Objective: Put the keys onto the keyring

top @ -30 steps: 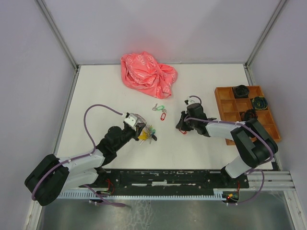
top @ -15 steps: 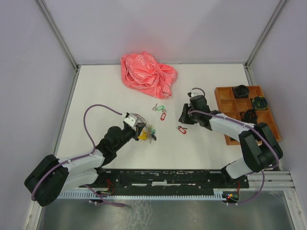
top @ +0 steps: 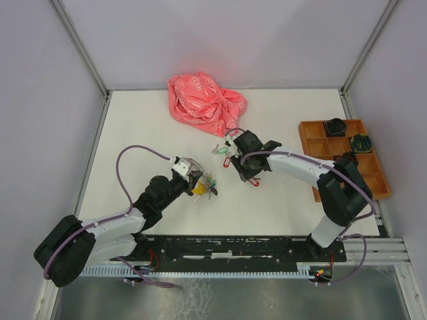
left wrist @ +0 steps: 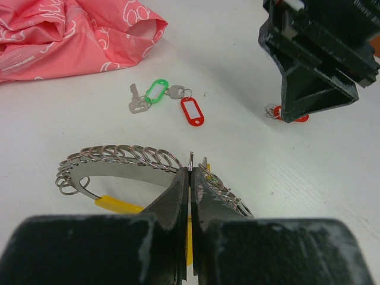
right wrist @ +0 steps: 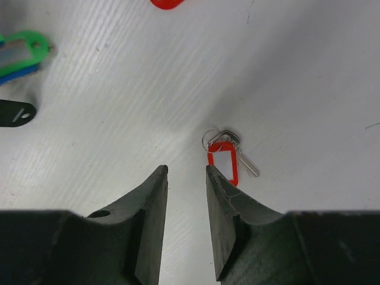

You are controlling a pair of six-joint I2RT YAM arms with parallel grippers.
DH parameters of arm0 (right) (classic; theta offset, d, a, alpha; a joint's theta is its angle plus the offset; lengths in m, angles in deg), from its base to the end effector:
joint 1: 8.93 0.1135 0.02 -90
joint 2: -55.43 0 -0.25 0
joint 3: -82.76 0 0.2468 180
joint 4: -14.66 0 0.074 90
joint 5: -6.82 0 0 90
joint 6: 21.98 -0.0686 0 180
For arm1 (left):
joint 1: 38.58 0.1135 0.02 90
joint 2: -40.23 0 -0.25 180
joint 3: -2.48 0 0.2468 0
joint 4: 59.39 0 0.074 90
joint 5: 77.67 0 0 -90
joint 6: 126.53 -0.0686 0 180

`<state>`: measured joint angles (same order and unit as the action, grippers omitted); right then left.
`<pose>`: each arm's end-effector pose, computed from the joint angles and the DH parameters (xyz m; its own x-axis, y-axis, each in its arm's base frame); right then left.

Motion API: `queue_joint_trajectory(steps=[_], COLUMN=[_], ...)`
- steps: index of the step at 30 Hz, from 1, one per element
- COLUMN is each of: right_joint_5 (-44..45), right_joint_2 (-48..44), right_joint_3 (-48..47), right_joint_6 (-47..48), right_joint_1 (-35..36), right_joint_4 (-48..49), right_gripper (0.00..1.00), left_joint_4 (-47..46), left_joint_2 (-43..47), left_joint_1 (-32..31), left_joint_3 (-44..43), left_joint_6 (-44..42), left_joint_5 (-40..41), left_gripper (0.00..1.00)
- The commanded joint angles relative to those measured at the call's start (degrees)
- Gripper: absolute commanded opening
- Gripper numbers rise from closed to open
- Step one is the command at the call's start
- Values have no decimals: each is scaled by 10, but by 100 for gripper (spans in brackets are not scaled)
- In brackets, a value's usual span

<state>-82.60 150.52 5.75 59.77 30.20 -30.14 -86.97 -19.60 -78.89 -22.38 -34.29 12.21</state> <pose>0.2656 0.2152 0.1590 -0.7733 -0.4442 -0.4524 -0.5219 0.8511 0.0565 0.1814 -0.1541 0.1698 -0.1234 0.0534 -0.9909 0.6442 0.7639 -0.0390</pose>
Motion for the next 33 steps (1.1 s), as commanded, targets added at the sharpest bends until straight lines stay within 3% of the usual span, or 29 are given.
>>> queue_joint_trajectory(steps=[1, 9, 26, 33], right_joint_5=[78, 138, 170, 168], right_joint_2=[32, 80, 154, 164], right_joint_3=[-51, -93, -110, -113], right_joint_6=[61, 92, 101, 95], right_joint_1=[27, 58, 61, 56], right_joint_4=[-65, -88, -81, -86], right_gripper=[40, 37, 31, 17], left_joint_4=[-37, -36, -37, -37], left_joint_2=[15, 17, 14, 14], left_joint_1=[0, 0, 0, 0], left_joint_3=[-13, -13, -14, -14], left_joint_6=[-4, -4, -3, -3], left_joint_5=[5, 5, 1, 1], left_gripper=[3, 3, 3, 3])
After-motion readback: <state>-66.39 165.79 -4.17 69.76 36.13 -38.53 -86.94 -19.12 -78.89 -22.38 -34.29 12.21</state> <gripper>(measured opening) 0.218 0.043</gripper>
